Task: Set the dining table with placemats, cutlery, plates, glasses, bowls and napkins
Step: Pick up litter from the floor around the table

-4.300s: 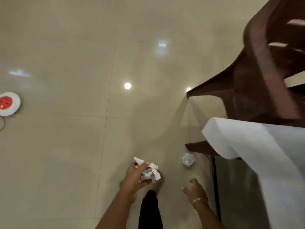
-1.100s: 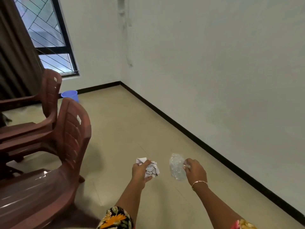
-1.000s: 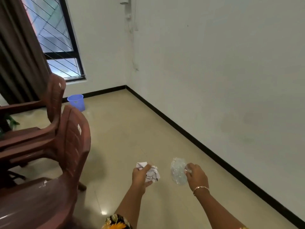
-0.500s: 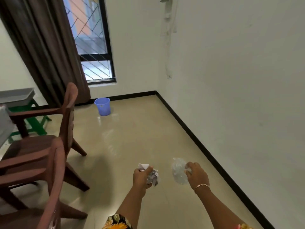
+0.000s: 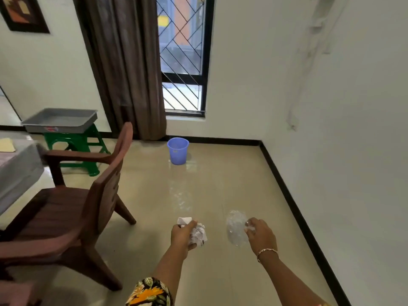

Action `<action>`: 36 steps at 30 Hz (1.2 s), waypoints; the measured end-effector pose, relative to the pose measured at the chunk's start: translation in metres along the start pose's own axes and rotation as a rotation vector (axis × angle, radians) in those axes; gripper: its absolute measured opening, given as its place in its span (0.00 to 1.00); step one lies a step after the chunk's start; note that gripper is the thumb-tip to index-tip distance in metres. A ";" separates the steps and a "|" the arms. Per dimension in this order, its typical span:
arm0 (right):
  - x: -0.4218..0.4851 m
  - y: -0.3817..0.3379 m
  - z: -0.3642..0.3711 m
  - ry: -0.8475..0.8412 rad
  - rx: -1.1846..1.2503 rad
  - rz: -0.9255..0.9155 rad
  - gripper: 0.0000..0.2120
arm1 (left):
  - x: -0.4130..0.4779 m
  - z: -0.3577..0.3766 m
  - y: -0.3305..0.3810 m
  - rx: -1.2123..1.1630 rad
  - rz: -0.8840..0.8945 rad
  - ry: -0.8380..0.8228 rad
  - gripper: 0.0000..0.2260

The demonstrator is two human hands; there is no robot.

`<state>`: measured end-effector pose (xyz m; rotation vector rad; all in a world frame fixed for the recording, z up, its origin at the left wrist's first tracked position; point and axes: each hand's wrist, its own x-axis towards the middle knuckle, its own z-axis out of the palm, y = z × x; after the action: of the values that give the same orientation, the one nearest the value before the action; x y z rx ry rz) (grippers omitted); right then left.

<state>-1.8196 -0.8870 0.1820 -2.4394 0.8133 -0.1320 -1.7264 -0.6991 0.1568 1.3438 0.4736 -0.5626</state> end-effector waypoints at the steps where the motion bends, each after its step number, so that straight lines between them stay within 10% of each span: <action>1: 0.025 -0.007 0.001 -0.003 0.006 -0.008 0.08 | 0.018 0.008 0.014 -0.005 0.006 0.010 0.16; 20: 0.525 -0.129 0.050 -0.201 -0.068 -0.236 0.09 | 0.369 0.162 0.250 -0.155 0.037 0.223 0.18; 36: 0.847 -0.330 0.198 -0.310 -0.095 -0.179 0.11 | 0.666 0.139 0.479 -0.164 0.024 0.287 0.04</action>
<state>-0.9084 -1.0648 0.1265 -2.5330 0.4748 0.2187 -0.9070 -0.8440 0.1356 1.2754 0.7209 -0.3034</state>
